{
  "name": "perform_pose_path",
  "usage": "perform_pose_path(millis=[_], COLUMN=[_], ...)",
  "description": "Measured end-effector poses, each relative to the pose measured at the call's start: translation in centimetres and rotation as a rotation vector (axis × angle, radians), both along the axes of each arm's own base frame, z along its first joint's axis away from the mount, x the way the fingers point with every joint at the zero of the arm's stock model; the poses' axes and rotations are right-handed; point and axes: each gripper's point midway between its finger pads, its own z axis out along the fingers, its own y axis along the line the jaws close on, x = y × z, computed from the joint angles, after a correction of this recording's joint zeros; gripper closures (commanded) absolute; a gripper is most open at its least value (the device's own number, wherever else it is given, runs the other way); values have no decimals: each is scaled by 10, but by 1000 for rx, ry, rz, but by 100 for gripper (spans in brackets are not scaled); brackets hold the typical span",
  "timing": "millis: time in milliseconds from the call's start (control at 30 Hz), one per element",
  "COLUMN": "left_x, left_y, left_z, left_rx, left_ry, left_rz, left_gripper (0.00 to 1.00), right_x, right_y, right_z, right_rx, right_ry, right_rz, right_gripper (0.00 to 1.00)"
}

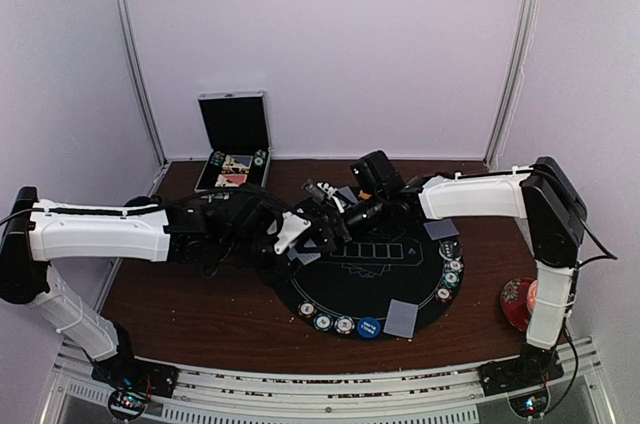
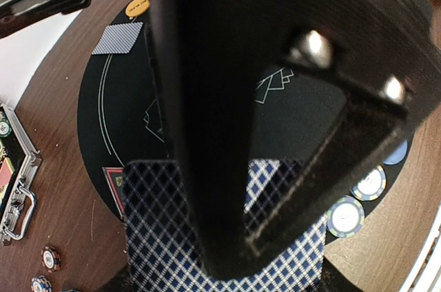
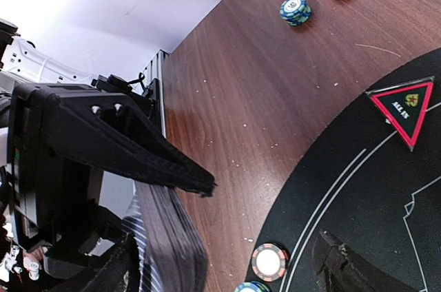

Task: Distribute texas hold em gaming equipment
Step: Pick up the poker card from the face-down deck piles.

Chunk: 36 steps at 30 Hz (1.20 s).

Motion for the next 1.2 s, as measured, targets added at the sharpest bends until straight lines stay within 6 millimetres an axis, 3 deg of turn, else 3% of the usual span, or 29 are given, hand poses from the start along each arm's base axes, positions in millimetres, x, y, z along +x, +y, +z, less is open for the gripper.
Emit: perform_pose_path(millis=[267, 467, 733, 967, 1200], left_x=[0, -1, 1, 1, 0], left_y=[-1, 0, 2, 3, 5], left_z=[0, -1, -2, -3, -7], left_rx=[-2, 4, 8, 12, 21], left_ry=[1, 4, 2, 3, 8], left_rz=[-3, -3, 6, 7, 8], left_gripper=[37, 37, 37, 37, 37], right_x=[-3, 2, 16, 15, 11], right_y=[8, 11, 1, -4, -7], right_z=[0, 0, 10, 12, 10], right_rx=[3, 1, 30, 34, 20], right_ry=[14, 10, 23, 41, 45], right_rz=[5, 5, 1, 22, 40], right_gripper=[27, 49, 68, 72, 86])
